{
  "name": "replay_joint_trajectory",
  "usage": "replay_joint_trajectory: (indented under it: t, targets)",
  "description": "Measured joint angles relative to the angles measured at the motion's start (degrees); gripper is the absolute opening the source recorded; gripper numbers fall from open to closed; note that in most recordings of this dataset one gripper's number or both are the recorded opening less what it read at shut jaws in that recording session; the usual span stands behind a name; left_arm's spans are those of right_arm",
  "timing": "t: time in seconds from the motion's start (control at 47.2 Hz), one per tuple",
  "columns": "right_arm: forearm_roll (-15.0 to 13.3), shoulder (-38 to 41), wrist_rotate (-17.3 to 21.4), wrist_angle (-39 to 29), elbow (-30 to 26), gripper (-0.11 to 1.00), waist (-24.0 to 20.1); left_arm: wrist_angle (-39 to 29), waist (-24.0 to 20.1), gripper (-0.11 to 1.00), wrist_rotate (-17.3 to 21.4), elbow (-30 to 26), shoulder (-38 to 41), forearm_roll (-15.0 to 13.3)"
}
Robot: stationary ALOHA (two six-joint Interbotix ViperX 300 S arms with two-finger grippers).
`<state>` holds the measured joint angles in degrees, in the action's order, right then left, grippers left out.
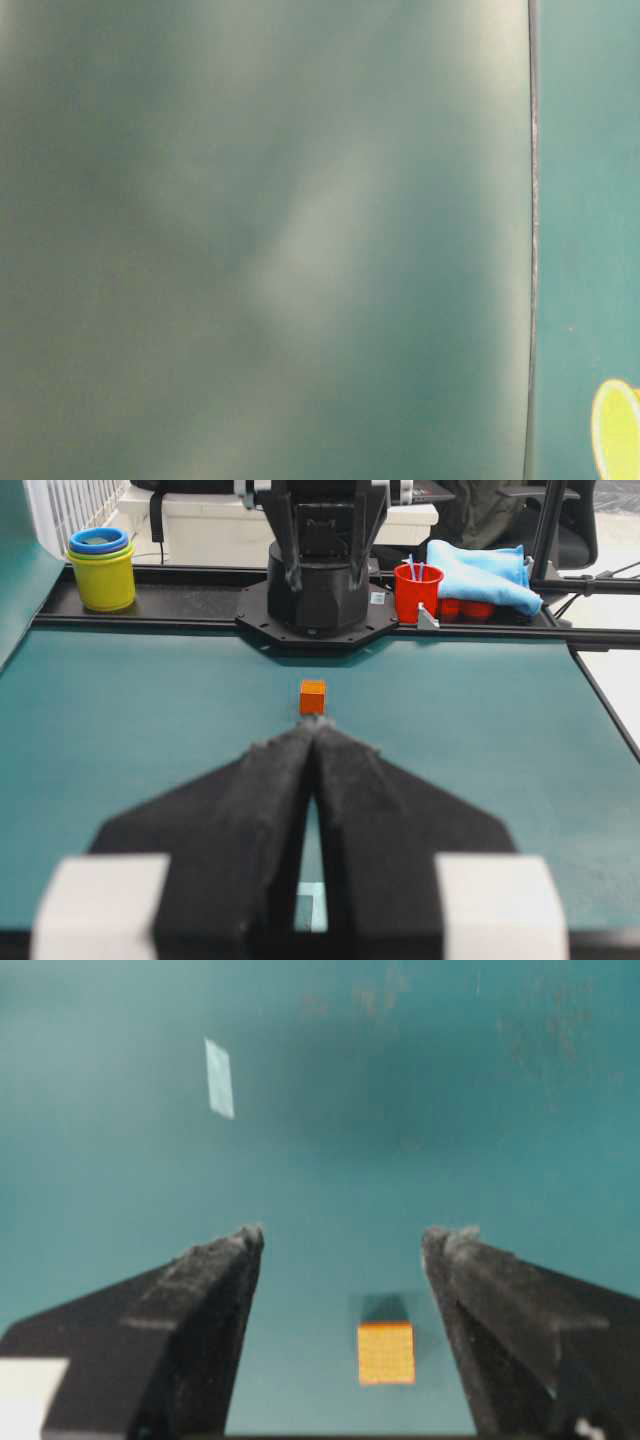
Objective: Lift the orange block with right arm.
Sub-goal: 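Move the open right gripper down over the small orange cube, then lower the right gripper around the orange cube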
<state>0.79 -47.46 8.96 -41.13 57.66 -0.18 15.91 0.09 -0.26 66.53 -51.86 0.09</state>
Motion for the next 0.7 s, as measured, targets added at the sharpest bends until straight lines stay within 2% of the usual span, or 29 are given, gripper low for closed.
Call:
replay_joint_trajectory:
  t: [0.36, 0.572, 0.699]
  targets:
    - [-0.88, 11.78, 0.0, -6.33, 0.18, 0.67, 0.0, 0.0, 0.0, 0.01, 0.0, 0.09, -0.09, 0.0]
    - [-3.25, 17.14, 0.18, -5.89, 0.18, 0.67, 0.09, 0.0, 0.0, 0.01, 0.0, 0.09, -0.18, 0.0]
    - [-3.52, 19.42, 0.18, -4.04, 0.62, 0.67, 0.0, 0.0, 0.0, 0.01, 0.0, 0.09, -0.18, 0.0]
